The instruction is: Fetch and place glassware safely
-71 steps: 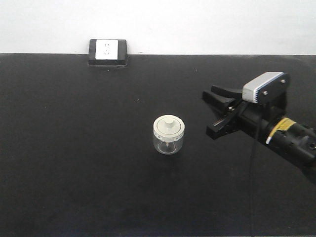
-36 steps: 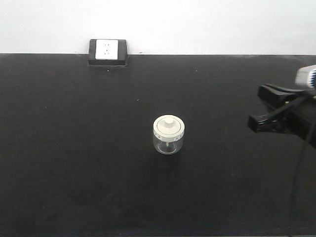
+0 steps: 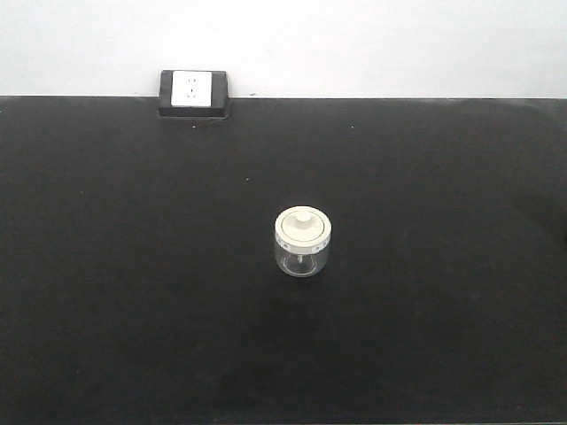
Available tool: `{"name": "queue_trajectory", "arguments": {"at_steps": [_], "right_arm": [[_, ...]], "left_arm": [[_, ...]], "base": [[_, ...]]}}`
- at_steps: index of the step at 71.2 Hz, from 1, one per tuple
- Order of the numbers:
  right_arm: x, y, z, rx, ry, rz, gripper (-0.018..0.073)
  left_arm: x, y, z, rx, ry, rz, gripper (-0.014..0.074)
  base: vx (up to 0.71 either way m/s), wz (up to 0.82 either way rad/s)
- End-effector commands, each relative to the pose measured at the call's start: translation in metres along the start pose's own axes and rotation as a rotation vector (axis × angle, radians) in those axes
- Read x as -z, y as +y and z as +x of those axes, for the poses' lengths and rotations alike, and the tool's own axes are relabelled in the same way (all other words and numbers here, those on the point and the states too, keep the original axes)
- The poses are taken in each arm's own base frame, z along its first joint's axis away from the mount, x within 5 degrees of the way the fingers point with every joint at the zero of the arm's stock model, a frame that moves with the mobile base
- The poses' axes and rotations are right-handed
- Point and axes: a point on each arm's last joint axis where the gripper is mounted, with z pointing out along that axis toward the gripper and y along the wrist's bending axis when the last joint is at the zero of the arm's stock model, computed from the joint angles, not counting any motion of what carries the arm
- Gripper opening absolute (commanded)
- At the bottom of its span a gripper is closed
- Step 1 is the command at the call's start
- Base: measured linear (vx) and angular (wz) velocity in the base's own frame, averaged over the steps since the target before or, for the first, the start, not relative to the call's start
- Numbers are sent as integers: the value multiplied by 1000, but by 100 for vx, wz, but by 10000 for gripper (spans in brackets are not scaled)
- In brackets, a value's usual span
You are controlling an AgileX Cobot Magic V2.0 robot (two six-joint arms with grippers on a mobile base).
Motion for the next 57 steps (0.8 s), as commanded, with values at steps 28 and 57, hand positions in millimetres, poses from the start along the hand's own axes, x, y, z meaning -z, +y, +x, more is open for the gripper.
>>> {"name": "queue_trajectory", "arguments": {"at_steps": [28, 57], "right_arm": [[54, -3, 18, -10, -167, -5, -3], [97, -13, 50, -36, -207, 86, -3]], "left_arm": [[1, 0, -15, 13, -92, 6, -7], [1, 0, -15, 13, -92, 6, -7]], "base": [[0, 0], [0, 0]]}}
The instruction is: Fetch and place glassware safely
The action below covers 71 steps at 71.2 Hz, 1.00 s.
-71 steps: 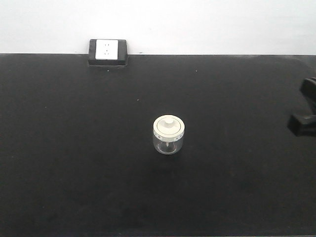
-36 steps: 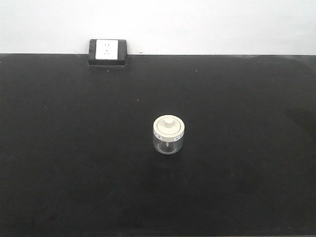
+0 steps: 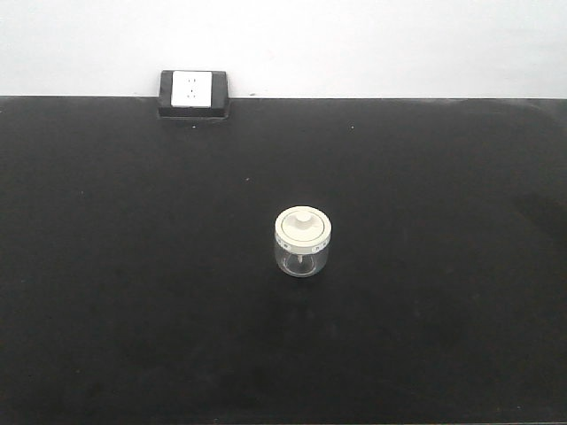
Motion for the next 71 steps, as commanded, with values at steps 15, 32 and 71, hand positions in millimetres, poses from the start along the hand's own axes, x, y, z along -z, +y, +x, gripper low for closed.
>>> {"name": "queue_trajectory", "arguments": {"at_steps": [15, 32, 71], "right_arm": [[20, -9, 2, 7, -14, 67, -1], [20, -9, 3, 21, -9, 68, -1], [20, -9, 3, 20, -5, 70, -1]], "left_arm": [[1, 0, -15, 13, -92, 6, -7], [1, 0, -15, 13, -92, 6, -7], [1, 0, -15, 13, -92, 6, -7]], "base": [[0, 0], [0, 0], [0, 0]]}}
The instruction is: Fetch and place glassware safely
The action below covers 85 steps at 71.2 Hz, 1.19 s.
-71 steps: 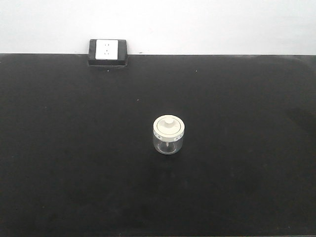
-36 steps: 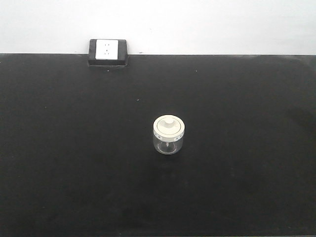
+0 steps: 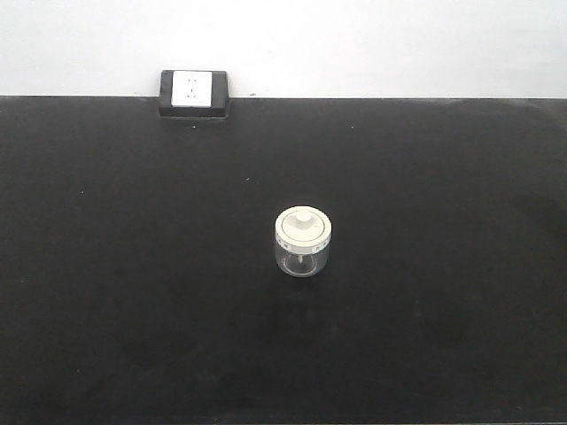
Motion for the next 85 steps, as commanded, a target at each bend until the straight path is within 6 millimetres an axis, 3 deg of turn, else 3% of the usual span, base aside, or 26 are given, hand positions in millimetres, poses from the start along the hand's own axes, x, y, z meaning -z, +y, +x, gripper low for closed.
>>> {"name": "queue_trajectory", "arguments": {"at_steps": [1, 44, 61, 73, 85], "right_arm": [[4, 2, -13, 18, -85, -24, -1], [4, 2, -13, 18, -85, -24, -1], [4, 2, -13, 18, -85, -24, -1], [4, 2, -13, 18, -85, -24, -1], [4, 2, -13, 18, -85, -24, -1]], "left_arm": [[1, 0, -15, 13, -92, 6, -7], [1, 0, -11, 13, -49, 6, -7], [10, 0, -4, 70, 2, 14, -7], [15, -3, 13, 102, 52, 21, -7], [17, -8, 43, 160, 54, 40, -7]], "base": [[0, 0], [0, 0], [0, 0], [0, 0], [0, 0]]}}
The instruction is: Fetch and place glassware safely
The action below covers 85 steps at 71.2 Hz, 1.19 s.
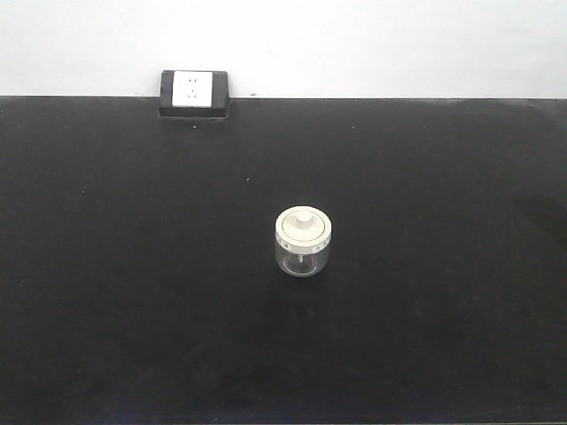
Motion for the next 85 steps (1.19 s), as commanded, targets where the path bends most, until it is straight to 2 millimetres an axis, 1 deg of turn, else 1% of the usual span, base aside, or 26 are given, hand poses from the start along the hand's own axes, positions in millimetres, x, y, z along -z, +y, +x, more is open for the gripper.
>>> {"name": "queue_trajectory", "arguments": {"at_steps": [1, 6, 16, 22, 23, 26, 85], "right_arm": [[4, 2, -13, 18, -87, -25, -1], [4, 2, -13, 18, -87, -25, -1], [4, 2, -13, 18, -87, -25, -1], [4, 2, -13, 18, -88, -25, -1], [4, 2, -13, 18, -87, -24, -1], [4, 2, -13, 18, -87, -24, -1], [4, 2, -13, 18, -88, -25, -1]], "left_arm": [[0, -2, 4, 45, -74, 21, -7], [-2, -2, 16, 47, -76, 21, -7], [-9, -2, 32, 47, -74, 18, -7], [-13, -1, 41, 48, -113, 16, -7], [-15, -1, 45, 48, -116, 15, -7], [-16, -1, 48, 51, -144, 14, -7], [-16, -1, 47, 48, -133, 14, -7]], "base": [[0, 0], [0, 0], [0, 0], [0, 0], [0, 0], [0, 0], [0, 0]]}}
